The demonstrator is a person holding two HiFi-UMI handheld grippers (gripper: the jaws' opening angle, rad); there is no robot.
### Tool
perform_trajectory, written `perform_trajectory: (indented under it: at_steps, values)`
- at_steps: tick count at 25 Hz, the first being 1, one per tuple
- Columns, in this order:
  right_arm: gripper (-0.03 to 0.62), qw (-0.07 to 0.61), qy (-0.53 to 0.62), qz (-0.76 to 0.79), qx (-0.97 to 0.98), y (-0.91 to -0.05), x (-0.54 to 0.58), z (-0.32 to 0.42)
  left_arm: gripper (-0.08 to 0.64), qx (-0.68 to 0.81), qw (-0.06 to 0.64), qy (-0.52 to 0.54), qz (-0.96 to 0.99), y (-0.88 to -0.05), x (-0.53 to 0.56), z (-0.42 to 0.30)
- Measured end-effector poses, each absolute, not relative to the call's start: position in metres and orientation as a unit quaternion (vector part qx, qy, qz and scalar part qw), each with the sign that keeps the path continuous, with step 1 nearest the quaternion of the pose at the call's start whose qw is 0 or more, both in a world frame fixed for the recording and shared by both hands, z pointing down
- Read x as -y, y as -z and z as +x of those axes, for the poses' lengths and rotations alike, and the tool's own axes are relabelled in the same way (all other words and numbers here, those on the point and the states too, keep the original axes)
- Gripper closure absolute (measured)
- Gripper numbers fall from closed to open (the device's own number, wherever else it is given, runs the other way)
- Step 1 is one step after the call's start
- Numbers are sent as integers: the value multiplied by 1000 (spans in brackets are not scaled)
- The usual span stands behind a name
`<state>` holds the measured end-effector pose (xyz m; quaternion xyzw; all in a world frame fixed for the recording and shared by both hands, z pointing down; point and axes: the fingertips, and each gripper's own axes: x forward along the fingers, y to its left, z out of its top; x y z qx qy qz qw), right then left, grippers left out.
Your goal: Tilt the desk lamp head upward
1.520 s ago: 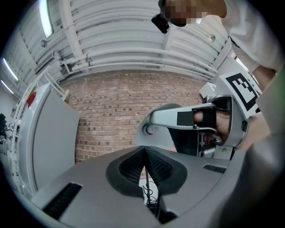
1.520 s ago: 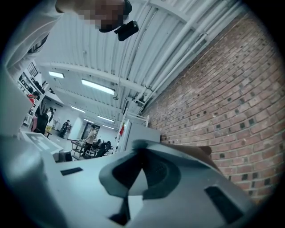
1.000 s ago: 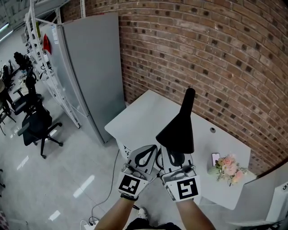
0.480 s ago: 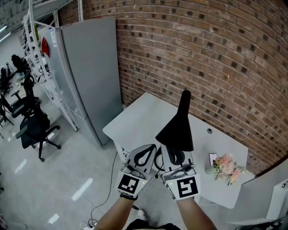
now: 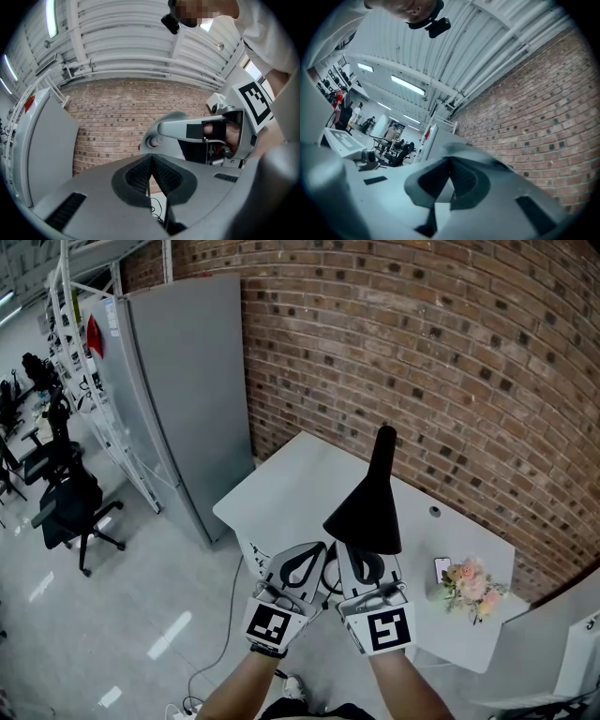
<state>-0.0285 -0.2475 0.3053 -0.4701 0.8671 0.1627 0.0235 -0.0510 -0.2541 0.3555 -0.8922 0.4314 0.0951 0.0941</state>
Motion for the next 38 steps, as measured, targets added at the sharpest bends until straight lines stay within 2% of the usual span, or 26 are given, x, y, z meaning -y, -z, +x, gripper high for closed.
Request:
perform_trajectory:
  at_steps: [15,38]
  values:
    - [577,-13,-144,-477,-867,-346,246,-20,557,-425,80,-83,-898,-375,246,-46]
    - [577,-37,-140,-493,-858,-364,250,-4,557,-417,74,-82,-902,-378,250,-41]
